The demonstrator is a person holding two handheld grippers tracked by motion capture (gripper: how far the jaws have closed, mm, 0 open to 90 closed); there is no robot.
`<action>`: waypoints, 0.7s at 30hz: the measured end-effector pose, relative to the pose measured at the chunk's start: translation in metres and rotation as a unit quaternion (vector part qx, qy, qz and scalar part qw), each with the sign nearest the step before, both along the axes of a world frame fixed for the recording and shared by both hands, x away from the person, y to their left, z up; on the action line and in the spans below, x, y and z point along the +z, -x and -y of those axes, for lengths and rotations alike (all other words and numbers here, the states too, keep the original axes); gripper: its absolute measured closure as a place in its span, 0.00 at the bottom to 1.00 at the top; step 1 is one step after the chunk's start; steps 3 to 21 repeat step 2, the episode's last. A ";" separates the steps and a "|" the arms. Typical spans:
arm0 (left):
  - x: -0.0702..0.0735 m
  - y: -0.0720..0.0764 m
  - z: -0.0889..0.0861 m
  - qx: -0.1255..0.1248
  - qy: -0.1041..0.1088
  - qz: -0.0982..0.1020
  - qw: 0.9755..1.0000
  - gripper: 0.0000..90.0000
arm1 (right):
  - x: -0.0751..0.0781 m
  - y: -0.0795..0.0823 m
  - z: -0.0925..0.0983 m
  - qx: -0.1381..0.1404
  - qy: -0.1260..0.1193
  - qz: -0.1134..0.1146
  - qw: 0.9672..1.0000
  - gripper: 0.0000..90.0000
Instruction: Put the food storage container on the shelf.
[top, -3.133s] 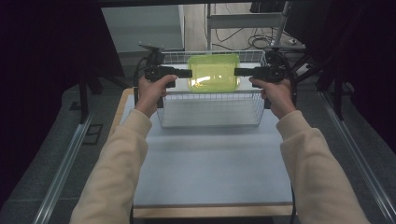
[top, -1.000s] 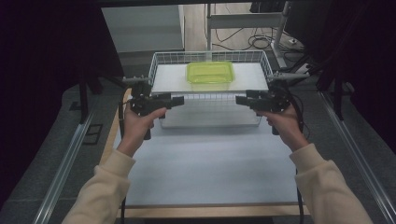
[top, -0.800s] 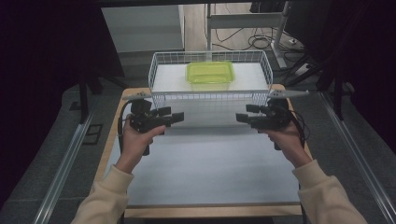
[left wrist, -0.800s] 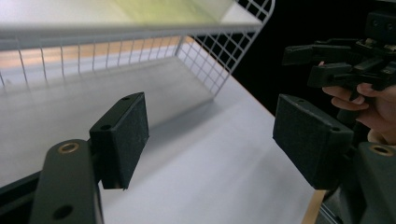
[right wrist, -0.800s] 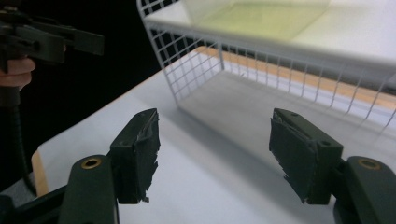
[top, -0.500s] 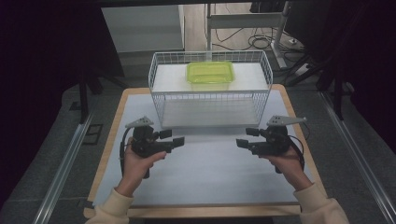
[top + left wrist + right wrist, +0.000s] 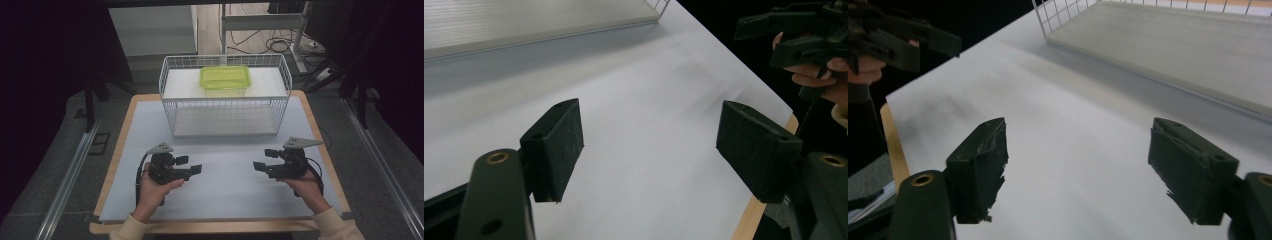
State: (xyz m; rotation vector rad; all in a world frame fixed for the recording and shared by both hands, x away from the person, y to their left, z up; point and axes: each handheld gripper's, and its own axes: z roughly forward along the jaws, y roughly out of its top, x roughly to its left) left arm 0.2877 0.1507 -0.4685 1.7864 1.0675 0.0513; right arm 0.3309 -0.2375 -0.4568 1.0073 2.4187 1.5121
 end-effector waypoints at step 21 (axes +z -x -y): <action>-0.001 0.000 -0.001 0.000 0.004 -0.002 1.000 0.30 | -0.003 0.001 -0.001 0.010 0.011 0.006 1.000 0.22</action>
